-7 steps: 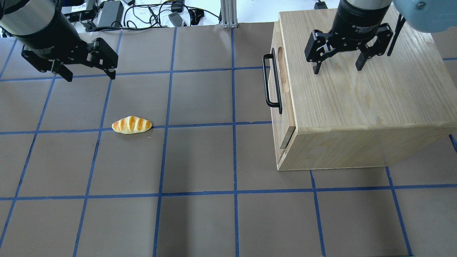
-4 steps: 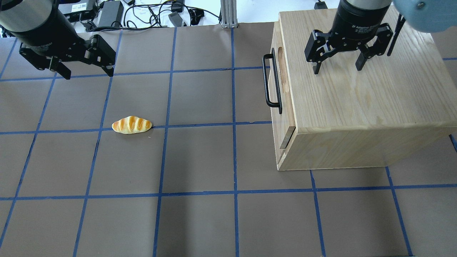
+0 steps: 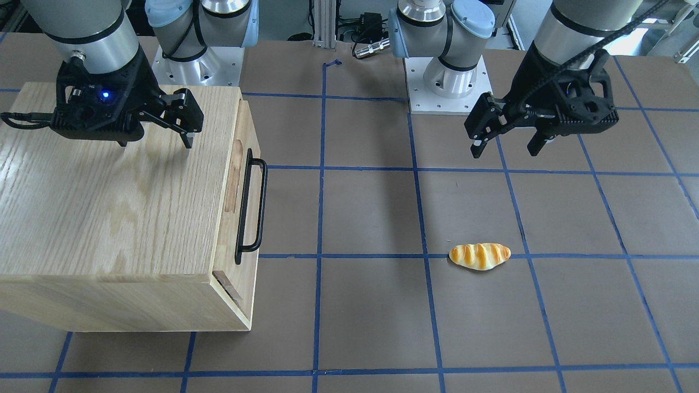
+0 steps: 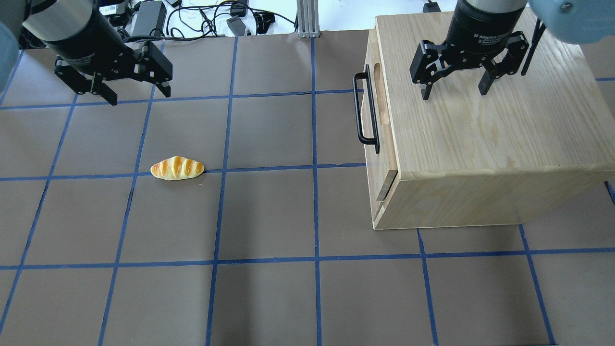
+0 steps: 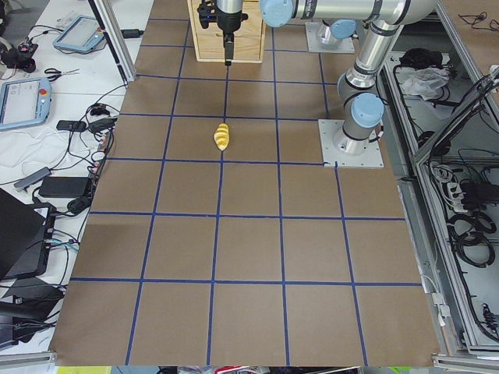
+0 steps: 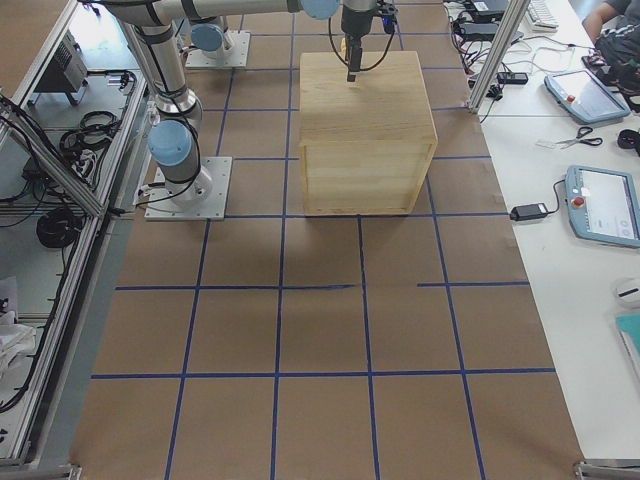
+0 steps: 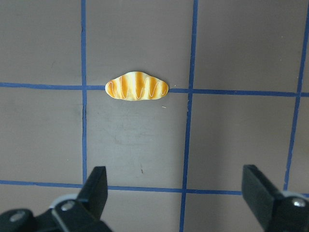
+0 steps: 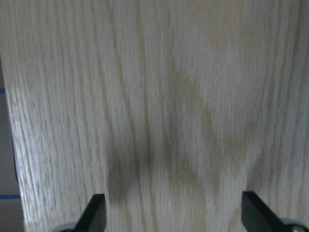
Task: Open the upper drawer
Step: 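Move the left gripper across toward the black drawer handle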
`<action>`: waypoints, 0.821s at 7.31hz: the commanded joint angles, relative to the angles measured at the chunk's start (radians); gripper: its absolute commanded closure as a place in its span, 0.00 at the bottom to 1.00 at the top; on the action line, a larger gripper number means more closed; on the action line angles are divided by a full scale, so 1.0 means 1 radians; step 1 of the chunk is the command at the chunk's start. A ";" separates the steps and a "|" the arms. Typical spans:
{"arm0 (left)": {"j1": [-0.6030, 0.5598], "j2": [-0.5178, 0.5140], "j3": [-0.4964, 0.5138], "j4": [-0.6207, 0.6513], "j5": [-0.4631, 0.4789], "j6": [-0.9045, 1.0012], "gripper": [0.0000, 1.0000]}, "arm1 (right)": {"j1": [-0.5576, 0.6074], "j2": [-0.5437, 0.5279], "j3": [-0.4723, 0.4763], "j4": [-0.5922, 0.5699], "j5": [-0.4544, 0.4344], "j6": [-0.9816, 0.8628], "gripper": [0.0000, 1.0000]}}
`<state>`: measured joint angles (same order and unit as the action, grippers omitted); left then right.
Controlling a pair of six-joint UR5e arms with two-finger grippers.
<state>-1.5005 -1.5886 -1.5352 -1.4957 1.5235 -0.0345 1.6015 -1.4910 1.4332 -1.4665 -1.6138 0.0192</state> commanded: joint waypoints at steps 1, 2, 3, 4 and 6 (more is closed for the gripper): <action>-0.053 -0.050 0.004 0.073 -0.046 -0.075 0.00 | 0.000 0.000 0.001 0.000 0.000 0.001 0.00; -0.105 -0.082 0.018 0.127 -0.108 -0.166 0.00 | 0.000 0.000 0.000 0.000 0.000 0.001 0.00; -0.142 -0.117 0.038 0.185 -0.182 -0.248 0.00 | 0.000 0.000 0.001 0.000 0.000 -0.001 0.00; -0.171 -0.140 0.043 0.254 -0.247 -0.368 0.00 | 0.000 0.000 0.000 0.000 0.000 -0.001 0.00; -0.245 -0.200 0.040 0.366 -0.330 -0.514 0.00 | 0.000 0.000 0.000 0.000 0.000 -0.001 0.00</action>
<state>-1.6998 -1.7479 -1.4950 -1.2093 1.2447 -0.4518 1.6015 -1.4910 1.4330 -1.4665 -1.6137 0.0191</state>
